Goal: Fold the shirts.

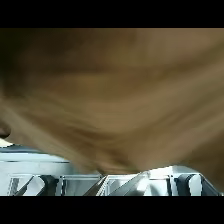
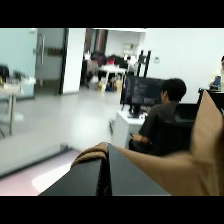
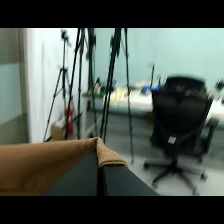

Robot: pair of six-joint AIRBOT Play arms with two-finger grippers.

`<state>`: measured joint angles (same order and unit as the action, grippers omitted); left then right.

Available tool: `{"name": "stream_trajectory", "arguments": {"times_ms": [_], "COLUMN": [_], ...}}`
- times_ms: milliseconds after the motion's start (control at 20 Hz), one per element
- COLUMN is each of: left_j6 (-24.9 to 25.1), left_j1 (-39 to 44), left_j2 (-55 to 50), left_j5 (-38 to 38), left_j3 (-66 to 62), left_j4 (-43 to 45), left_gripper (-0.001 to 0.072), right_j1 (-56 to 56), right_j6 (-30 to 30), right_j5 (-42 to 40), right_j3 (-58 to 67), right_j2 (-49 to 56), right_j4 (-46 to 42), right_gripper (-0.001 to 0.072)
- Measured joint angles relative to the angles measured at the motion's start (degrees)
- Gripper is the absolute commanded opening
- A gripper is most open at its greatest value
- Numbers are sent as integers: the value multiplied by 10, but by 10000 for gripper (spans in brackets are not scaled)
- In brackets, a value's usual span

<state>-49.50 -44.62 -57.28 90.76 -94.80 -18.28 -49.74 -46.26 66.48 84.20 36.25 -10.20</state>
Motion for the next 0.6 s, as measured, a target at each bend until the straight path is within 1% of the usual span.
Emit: {"name": "stream_trajectory", "arguments": {"times_ms": [150, 350, 450, 600], "left_j6": [-7, -6, 2, 11], "left_j1": [108, 250, 301, 349], "left_j2": [-82, -220, -294, -411], "left_j5": [-29, -103, -136, -176], "left_j3": [-10, -14, -17, -52], "left_j4": [131, 291, 338, 377], "left_gripper": [18, 18, 17, 15], "right_j1": [7, 64, 111, 176], "right_j6": [2, 39, 63, 99], "right_j5": [35, 45, 26, -35], "right_j3": [-73, -170, -199, -214], "right_j2": [53, 159, 235, 355], "right_j4": [-7, -19, -25, -26], "right_gripper": [16, 16, 16, 16]}}
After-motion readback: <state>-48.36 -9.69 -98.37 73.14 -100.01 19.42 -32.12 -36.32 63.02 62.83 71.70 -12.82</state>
